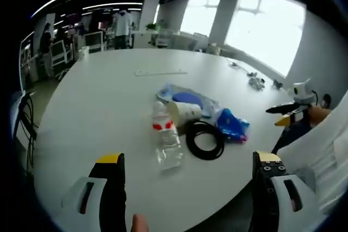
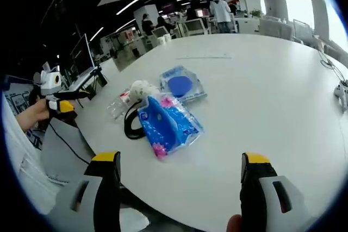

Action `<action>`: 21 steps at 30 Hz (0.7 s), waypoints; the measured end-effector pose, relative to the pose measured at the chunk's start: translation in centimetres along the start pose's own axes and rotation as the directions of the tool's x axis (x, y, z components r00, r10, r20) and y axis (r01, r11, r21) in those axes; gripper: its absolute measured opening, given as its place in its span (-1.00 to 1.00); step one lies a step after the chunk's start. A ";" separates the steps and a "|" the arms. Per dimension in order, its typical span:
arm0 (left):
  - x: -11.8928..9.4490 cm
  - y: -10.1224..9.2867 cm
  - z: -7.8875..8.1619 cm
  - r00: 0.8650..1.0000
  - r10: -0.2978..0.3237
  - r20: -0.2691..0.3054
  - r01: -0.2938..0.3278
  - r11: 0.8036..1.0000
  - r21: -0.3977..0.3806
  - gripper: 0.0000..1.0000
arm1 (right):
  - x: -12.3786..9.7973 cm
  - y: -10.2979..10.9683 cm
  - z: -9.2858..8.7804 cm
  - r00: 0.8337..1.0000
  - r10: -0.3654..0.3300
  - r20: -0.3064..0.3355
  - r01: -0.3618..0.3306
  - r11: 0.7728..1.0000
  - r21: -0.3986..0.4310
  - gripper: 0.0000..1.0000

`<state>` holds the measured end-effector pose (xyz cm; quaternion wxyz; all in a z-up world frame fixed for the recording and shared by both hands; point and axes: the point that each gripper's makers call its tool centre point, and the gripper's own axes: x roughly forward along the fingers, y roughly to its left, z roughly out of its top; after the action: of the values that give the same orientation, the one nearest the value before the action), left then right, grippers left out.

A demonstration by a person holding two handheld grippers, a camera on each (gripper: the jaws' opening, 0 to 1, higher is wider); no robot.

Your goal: Arrange the tabletop items into an orderly group along one side of the table until the central work area is clear of visible clutter.

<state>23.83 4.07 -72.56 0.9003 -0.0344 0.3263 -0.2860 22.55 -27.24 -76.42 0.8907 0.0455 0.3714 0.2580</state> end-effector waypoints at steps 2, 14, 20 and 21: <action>0.0 0.0 -0.1 1.000 0.000 -0.001 0.000 1.000 -0.002 0.88 | -0.1 0.0 -0.2 1.000 -0.001 -0.002 0.001 1.000 0.002 0.79; 0.2 0.1 -0.6 1.000 -0.003 -0.024 0.003 1.000 -0.014 0.86 | 0.1 0.2 -0.6 1.000 0.001 -0.010 -0.001 1.000 0.010 0.78; 0.4 0.2 -0.6 1.000 -0.006 -0.025 0.005 1.000 -0.015 0.85 | 0.3 0.4 -0.6 1.000 0.005 -0.015 -0.005 1.000 0.008 0.77; 0.4 0.2 -0.6 1.000 -0.007 -0.026 0.007 1.000 -0.014 0.84 | 0.3 0.5 -0.6 1.000 0.005 -0.017 -0.005 1.000 0.007 0.77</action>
<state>23.86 4.11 -73.31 0.8947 -0.0381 0.3398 -0.2873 22.11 -26.76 -76.95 0.8866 0.0475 0.3799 0.2594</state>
